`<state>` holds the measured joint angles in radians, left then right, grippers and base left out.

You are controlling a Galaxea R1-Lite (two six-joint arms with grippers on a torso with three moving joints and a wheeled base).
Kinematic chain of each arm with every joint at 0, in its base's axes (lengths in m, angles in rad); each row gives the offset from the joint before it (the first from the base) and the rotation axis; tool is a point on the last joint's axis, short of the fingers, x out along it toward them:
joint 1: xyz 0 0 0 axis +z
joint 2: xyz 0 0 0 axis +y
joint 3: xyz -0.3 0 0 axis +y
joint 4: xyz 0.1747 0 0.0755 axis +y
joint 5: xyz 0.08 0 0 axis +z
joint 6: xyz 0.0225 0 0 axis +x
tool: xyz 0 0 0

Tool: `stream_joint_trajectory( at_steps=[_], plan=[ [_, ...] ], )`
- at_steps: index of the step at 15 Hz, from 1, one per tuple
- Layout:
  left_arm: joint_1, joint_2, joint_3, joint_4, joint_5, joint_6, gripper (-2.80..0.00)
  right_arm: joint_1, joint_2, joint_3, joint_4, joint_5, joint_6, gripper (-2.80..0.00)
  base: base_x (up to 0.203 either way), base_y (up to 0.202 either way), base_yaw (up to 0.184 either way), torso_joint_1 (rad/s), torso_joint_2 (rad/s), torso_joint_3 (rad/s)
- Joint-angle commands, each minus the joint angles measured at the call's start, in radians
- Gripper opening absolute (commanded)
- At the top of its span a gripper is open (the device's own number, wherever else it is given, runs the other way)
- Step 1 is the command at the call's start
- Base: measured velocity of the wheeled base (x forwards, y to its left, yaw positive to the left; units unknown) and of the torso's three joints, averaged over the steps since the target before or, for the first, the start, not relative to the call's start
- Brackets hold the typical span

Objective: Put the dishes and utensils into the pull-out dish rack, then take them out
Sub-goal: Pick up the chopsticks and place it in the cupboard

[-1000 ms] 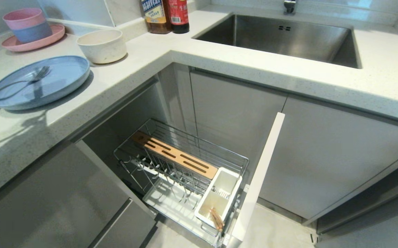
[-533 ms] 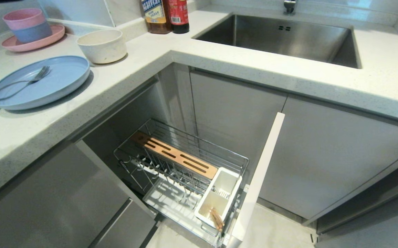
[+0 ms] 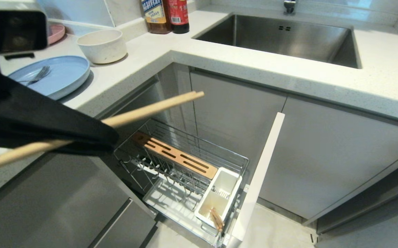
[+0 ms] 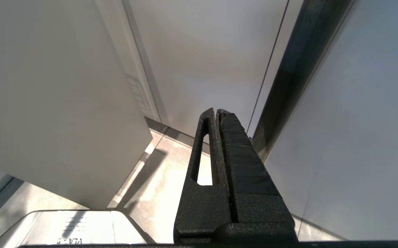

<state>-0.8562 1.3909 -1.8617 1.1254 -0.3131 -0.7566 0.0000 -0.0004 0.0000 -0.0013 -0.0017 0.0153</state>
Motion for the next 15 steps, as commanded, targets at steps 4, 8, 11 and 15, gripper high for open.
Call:
stream_joint_trajectory(
  at_steps=[4,8,11,15],
  plan=[
    [0.000,0.206,-0.022,0.232,0.036,0.003,-2.80,0.000,0.000,0.002,0.000,0.000,0.000,-2.80,0.000,0.000,0.000,0.000,0.00,0.000],
    [0.000,0.325,-0.012,0.268,0.095,0.007,-2.80,0.000,0.000,0.002,0.000,0.000,0.000,-2.80,0.000,0.000,0.000,0.000,0.00,0.000],
    [0.000,0.394,0.023,0.268,0.099,0.043,-2.80,0.000,0.000,0.002,0.000,0.000,0.000,-2.80,0.000,0.000,0.000,0.000,0.00,0.000],
    [0.007,0.417,0.098,0.263,0.123,0.173,-2.80,0.000,0.000,0.002,0.000,0.000,0.000,-2.80,0.000,0.000,0.000,0.000,0.00,0.000]
  ],
)
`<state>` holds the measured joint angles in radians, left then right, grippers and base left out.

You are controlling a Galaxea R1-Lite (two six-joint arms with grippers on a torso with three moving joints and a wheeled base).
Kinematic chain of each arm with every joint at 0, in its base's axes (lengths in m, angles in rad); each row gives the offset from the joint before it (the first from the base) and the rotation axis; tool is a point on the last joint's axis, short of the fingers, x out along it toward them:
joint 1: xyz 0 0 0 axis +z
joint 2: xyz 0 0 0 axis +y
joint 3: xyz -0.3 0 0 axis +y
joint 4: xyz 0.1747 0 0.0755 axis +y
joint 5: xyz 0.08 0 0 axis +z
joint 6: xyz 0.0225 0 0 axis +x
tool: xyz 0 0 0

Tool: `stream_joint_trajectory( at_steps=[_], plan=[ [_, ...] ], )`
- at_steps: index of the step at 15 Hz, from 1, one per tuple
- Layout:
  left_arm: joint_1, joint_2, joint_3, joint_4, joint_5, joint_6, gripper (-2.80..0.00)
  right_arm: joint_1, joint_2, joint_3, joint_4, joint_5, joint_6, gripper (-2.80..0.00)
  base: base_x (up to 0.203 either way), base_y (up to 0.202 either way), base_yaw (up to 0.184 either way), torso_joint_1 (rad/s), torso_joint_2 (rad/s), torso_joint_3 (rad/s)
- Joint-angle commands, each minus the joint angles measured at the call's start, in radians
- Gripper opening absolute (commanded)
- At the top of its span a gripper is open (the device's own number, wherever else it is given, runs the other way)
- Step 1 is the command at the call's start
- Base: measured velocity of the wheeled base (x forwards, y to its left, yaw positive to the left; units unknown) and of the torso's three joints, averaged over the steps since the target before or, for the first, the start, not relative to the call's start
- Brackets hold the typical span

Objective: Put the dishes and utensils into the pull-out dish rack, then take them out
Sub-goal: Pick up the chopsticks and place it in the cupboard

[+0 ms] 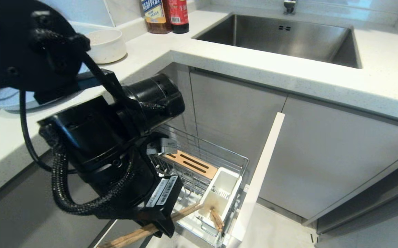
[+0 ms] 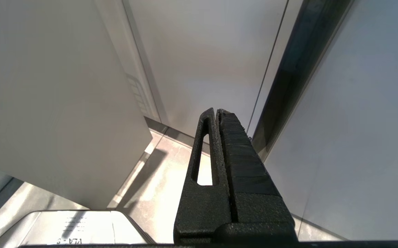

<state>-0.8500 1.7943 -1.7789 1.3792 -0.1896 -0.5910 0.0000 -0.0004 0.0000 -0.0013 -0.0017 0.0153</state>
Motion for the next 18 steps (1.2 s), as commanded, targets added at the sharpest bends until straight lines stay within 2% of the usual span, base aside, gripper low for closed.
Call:
stream_joint_trajectory(
  at_steps=[1,3,6,9,13,18],
  plan=[
    [0.016,0.014,0.041,0.008,0.000,0.057,-2.80,0.000,0.000,0.002,0.000,0.000,0.000,-2.80,0.000,0.000,0.000,0.000,0.00,0.000],
    [0.040,0.015,0.083,-0.017,0.001,0.131,-2.80,0.000,0.000,0.002,0.000,0.000,0.000,-2.80,0.000,0.000,0.000,0.000,0.00,0.000],
    [0.057,0.016,0.155,-0.144,0.006,0.168,-2.80,0.000,0.000,0.002,0.000,0.000,0.000,-2.80,0.000,0.000,0.000,0.000,0.00,0.000],
    [0.084,0.035,0.210,-0.201,0.010,0.254,-2.80,0.000,0.000,0.002,0.000,0.000,0.000,-2.80,0.000,0.000,0.000,0.000,0.00,0.000],
    [0.085,0.056,0.235,-0.264,0.003,0.270,-2.80,0.000,0.000,0.002,0.000,0.000,0.000,-2.80,0.000,0.000,0.000,0.000,0.00,0.000],
    [0.106,0.101,0.245,-0.275,0.002,0.365,-2.80,0.000,0.000,0.002,0.000,0.000,0.000,-2.80,0.000,0.000,0.000,0.000,0.00,0.000]
  ],
)
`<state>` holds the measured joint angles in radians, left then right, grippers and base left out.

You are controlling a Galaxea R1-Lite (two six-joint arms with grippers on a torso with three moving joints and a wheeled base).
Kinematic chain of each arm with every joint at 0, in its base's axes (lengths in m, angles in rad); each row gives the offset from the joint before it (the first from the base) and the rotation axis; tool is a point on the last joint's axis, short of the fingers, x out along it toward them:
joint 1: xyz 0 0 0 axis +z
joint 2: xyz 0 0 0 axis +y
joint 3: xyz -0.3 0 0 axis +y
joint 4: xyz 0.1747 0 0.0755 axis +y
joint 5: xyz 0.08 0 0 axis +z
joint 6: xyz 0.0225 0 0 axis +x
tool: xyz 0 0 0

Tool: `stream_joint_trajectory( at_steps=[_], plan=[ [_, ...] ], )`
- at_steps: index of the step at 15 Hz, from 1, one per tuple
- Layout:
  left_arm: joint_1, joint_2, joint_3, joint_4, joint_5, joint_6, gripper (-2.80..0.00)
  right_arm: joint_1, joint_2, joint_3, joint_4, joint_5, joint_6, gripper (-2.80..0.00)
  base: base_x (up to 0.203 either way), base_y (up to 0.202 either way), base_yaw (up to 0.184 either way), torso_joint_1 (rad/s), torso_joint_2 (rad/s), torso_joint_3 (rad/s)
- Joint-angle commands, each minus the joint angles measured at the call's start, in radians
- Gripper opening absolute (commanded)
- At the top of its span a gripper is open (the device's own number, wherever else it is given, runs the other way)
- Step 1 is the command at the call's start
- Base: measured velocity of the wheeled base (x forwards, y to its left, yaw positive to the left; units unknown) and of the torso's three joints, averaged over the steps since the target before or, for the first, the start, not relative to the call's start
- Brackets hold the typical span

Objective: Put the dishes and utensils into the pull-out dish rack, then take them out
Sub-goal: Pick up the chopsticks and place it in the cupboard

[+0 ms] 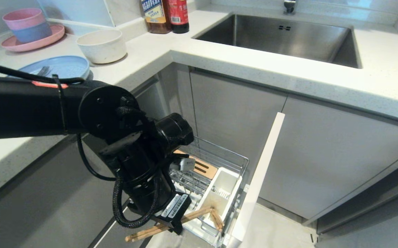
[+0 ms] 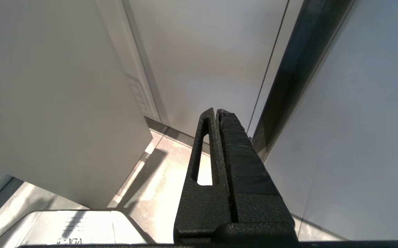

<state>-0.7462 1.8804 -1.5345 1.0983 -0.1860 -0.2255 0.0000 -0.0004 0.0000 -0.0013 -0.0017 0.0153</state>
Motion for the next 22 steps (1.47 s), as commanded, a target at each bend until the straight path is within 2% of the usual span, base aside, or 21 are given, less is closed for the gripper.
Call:
stream_joint_trajectory(
  at_steps=[1,11,16,22],
  plan=[
    [0.002,0.031,-0.001,0.004,0.000,0.001,-2.80,0.000,0.000,0.001,0.000,0.000,0.000,-2.80,0.000,0.000,0.000,0.000,0.00,0.000],
    [0.004,0.149,-0.059,-0.040,0.005,0.062,-2.80,0.000,0.000,0.002,0.000,0.000,0.000,-2.80,0.000,0.000,0.000,0.000,0.00,0.000],
    [-0.001,0.211,-0.116,-0.040,0.004,0.063,-2.80,0.000,0.000,0.002,0.000,0.000,0.000,-2.80,0.000,0.000,0.000,0.000,0.00,0.000],
    [0.001,0.252,-0.124,-0.041,0.005,0.063,-2.80,0.000,0.000,0.002,0.000,0.000,0.000,-2.80,0.000,0.000,0.000,0.000,0.00,0.000]
  ],
)
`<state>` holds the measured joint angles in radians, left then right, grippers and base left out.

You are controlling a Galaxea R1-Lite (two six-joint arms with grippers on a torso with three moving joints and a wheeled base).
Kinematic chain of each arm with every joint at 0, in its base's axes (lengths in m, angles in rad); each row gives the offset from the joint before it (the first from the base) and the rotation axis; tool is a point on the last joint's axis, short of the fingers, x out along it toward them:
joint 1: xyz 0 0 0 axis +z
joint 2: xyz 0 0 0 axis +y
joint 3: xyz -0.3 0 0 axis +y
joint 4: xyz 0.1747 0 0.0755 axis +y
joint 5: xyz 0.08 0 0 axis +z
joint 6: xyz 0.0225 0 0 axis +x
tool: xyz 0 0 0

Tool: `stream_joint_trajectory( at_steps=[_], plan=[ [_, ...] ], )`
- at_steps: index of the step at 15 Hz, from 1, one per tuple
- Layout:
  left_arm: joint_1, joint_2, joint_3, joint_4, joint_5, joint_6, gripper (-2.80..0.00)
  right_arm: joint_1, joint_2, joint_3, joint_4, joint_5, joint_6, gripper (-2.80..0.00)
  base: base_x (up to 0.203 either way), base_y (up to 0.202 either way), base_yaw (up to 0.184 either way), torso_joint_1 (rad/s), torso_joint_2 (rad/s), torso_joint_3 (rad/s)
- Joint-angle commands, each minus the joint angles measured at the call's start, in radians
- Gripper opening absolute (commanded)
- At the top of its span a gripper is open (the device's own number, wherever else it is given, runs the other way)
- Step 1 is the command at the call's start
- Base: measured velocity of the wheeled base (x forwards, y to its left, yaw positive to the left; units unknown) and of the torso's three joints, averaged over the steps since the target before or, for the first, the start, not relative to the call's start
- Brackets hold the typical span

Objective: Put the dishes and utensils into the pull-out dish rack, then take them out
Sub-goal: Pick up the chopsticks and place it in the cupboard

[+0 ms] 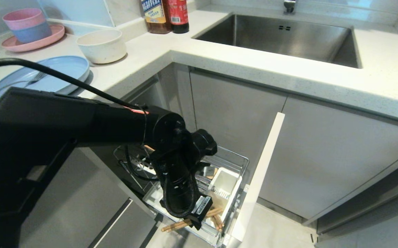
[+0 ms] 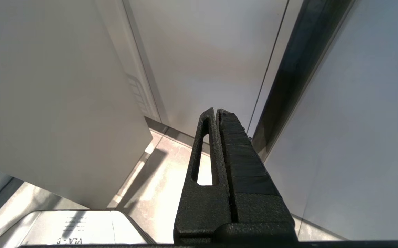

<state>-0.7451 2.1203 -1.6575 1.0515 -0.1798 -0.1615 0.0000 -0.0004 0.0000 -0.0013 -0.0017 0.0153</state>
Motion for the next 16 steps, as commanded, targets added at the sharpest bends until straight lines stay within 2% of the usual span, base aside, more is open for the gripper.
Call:
stream_joint_trajectory(
  at_steps=[1,16],
  plan=[
    [0.000,0.020,-0.007,0.007,-0.001,-0.001,-2.80,0.000,0.000,0.002,0.000,0.000,0.000,-2.80,0.000,0.000,0.000,0.000,0.00,0.000],
    [0.001,0.073,-0.041,0.010,0.000,-0.001,-2.80,0.000,0.000,0.002,0.000,0.000,0.000,-2.80,0.000,0.000,0.000,0.000,0.00,0.000]
  ],
)
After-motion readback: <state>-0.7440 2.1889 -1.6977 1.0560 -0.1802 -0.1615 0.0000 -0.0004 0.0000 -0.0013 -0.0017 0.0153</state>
